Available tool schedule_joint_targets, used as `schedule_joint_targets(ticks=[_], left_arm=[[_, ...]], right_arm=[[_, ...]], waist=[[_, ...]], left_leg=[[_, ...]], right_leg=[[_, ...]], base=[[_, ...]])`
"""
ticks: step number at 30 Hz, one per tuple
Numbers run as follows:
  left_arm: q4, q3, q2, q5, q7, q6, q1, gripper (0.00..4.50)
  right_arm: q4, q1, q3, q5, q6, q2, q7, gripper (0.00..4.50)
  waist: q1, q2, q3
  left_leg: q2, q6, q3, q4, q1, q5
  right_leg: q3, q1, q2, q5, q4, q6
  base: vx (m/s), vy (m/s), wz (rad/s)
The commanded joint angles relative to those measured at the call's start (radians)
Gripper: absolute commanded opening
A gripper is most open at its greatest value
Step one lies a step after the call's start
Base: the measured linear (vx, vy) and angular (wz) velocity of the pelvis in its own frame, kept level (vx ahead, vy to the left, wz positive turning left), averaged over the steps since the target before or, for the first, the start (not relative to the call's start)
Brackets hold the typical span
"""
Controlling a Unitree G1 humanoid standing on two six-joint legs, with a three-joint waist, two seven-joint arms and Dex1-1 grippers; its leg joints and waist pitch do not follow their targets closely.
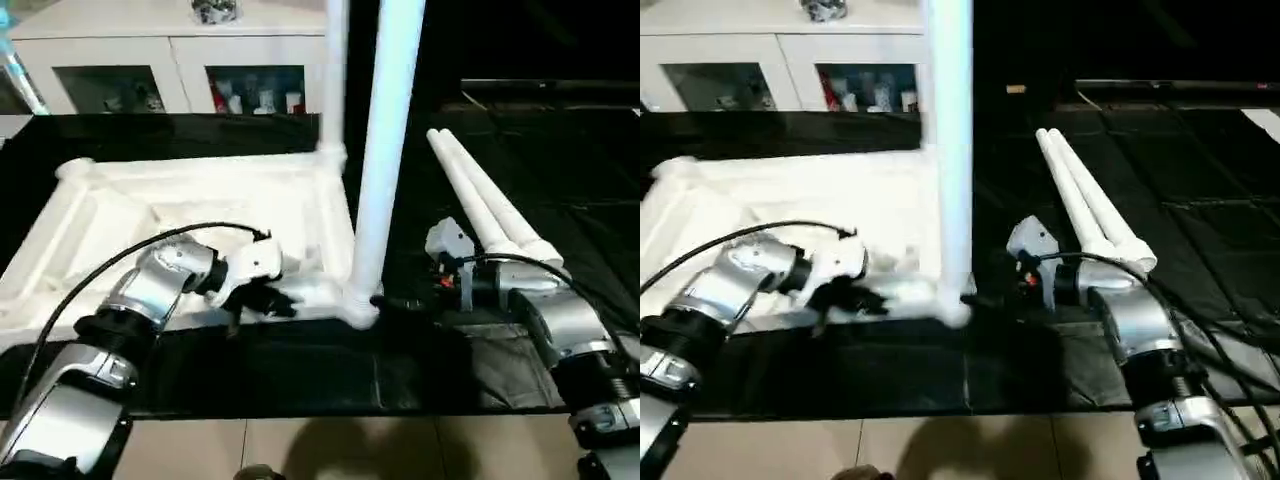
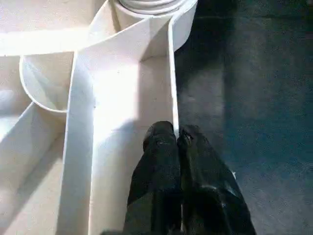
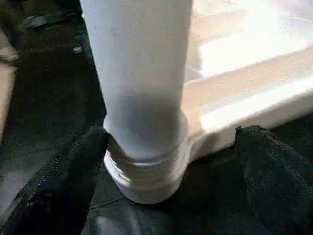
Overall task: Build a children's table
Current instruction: Rotate leg to tighten
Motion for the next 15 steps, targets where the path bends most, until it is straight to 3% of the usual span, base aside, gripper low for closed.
schedule_joint_targets(ticks=[1, 15], left_arm=[[-0.029, -0.029, -0.002, -0.010, -0.056, -0.034, 0.003, 0.00], [-0.017, -0.045, -0.008, 0.000, -0.076, -0.075, 0.003, 0.00]], right_arm=[[-0.010, -0.022, 0.021, -0.004, -0.017, 0.000, 0.036, 4.43], [0.027, -0.036, 0.065, -0.003, -0.025, 0.028, 0.085, 3.33]], waist=[[-0.002, 0.000, -0.081], [0.003, -0.005, -0.083]], left_leg=[[0.073, 0.055, -0.019, -0.064, 0.019, -0.196], [0.073, 0.053, -0.020, -0.063, 0.018, -0.180]], right_leg=[[0.073, 0.056, -0.087, -0.232, -0.056, -0.184], [0.073, 0.057, -0.087, -0.231, -0.053, -0.181]], base=[[0.000, 0.000, 0.00], [0.000, 0.000, 0.00]])
